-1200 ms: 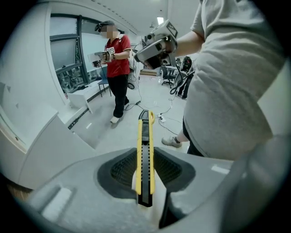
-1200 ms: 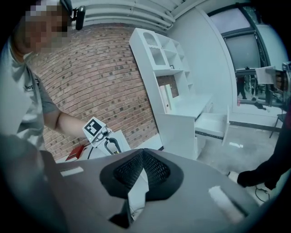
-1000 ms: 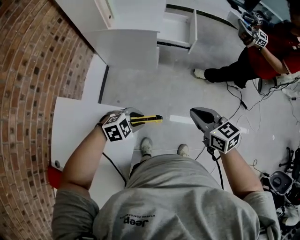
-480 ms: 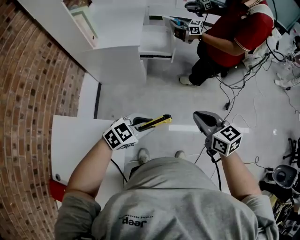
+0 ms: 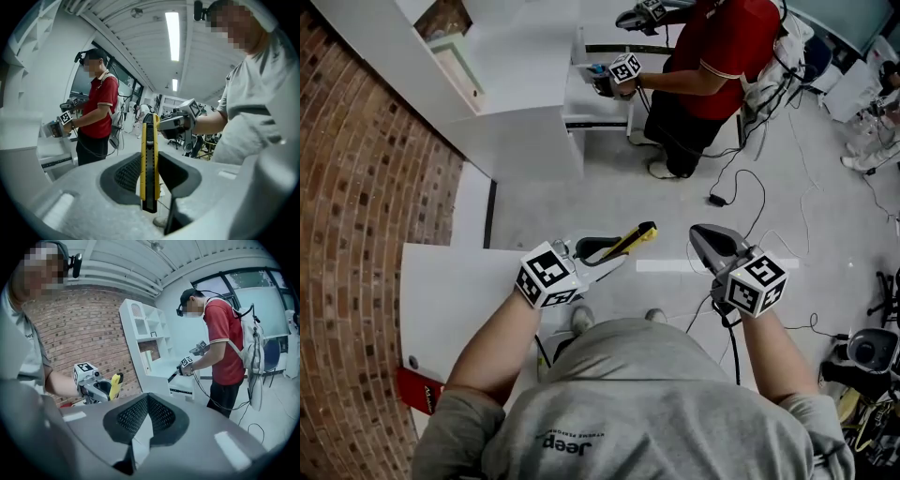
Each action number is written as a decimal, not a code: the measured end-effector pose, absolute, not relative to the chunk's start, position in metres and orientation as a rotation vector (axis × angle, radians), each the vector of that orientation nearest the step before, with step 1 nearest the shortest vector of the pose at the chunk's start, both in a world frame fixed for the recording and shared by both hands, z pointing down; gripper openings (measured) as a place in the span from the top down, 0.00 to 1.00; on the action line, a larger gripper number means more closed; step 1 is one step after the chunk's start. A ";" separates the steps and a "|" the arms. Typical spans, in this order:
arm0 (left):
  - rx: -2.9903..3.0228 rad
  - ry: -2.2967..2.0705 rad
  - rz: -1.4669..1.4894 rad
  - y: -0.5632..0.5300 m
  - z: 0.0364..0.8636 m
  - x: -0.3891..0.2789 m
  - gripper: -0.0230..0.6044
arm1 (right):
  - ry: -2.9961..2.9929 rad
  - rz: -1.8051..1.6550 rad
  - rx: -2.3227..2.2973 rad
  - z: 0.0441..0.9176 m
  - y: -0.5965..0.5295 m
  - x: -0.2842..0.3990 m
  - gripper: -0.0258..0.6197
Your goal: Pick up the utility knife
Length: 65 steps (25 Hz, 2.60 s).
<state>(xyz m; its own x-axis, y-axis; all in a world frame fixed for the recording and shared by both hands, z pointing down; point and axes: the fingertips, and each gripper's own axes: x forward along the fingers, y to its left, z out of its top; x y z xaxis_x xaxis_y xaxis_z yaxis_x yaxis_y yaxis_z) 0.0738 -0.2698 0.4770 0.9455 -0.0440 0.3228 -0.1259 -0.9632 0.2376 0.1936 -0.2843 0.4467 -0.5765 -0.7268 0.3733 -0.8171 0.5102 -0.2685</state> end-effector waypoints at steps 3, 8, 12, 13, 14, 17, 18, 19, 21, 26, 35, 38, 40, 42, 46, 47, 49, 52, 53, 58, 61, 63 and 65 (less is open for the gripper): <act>2.835 -0.145 0.358 -0.270 0.463 0.086 0.78 | -2.547 0.614 1.332 0.441 -0.283 0.199 0.95; 2.794 -0.196 0.146 -0.275 0.439 0.092 0.78 | -2.565 0.599 1.345 0.431 -0.287 0.203 0.95; 2.744 -0.232 -0.014 -0.281 0.420 0.087 0.78 | -2.577 0.588 1.346 0.424 -0.288 0.203 0.94; 2.732 -0.237 -0.044 -0.282 0.417 0.085 0.78 | -2.580 0.585 1.346 0.422 -0.288 0.202 0.95; 2.721 -0.242 -0.071 -0.284 0.414 0.083 0.78 | -2.583 0.583 1.344 0.420 -0.289 0.201 0.95; 2.684 -0.256 -0.138 -0.289 0.407 0.077 0.78 | -2.593 0.576 1.338 0.417 -0.291 0.198 0.94; 2.673 -0.259 -0.154 -0.290 0.405 0.074 0.78 | -2.596 0.574 1.336 0.417 -0.291 0.197 0.95; 2.666 -0.263 -0.166 -0.291 0.404 0.073 0.78 | -2.598 0.574 1.334 0.416 -0.292 0.196 0.95; 2.664 -0.268 -0.174 -0.291 0.401 0.070 0.78 | -2.602 0.572 1.334 0.415 -0.292 0.195 0.95; 2.669 -0.267 -0.180 -0.291 0.399 0.065 0.78 | -2.607 0.569 1.338 0.412 -0.295 0.192 0.95; 2.682 -0.258 -0.170 -0.286 0.396 0.060 0.78 | -2.611 0.562 1.328 0.409 -0.295 0.187 0.95; 2.682 -0.259 -0.174 -0.285 0.397 0.057 0.78 | -2.617 0.556 1.325 0.409 -0.294 0.184 0.95; 2.682 -0.261 -0.176 -0.285 0.398 0.056 0.78 | -2.618 0.550 1.323 0.409 -0.293 0.182 0.95; 2.684 -0.264 -0.178 -0.284 0.398 0.055 0.78 | -2.610 0.541 1.319 0.410 -0.292 0.181 0.95; 2.686 -0.268 -0.184 -0.283 0.397 0.052 0.78 | -2.597 0.539 1.321 0.411 -0.292 0.180 0.95; 2.685 -0.267 -0.185 -0.283 0.397 0.052 0.78 | -2.596 0.538 1.319 0.411 -0.292 0.180 0.95; 2.685 -0.267 -0.186 -0.282 0.398 0.051 0.78 | -2.597 0.536 1.312 0.411 -0.291 0.179 0.95; 2.685 -0.268 -0.187 -0.282 0.398 0.051 0.78 | -2.599 0.535 1.301 0.411 -0.291 0.177 0.95; 2.686 -0.267 -0.188 -0.281 0.398 0.051 0.78 | -2.600 0.534 1.299 0.411 -0.291 0.176 0.95; 2.691 -0.258 -0.192 -0.280 0.396 0.051 0.78 | -2.603 0.528 1.289 0.410 -0.291 0.173 0.95; 2.690 -0.257 -0.195 -0.280 0.396 0.051 0.78 | -2.605 0.527 1.282 0.410 -0.291 0.172 0.95; 2.690 -0.256 -0.197 -0.280 0.396 0.051 0.78 | -2.604 0.527 1.279 0.410 -0.291 0.171 0.95; 2.690 -0.255 -0.198 -0.280 0.396 0.051 0.78 | -2.602 0.524 1.275 0.411 -0.290 0.171 0.95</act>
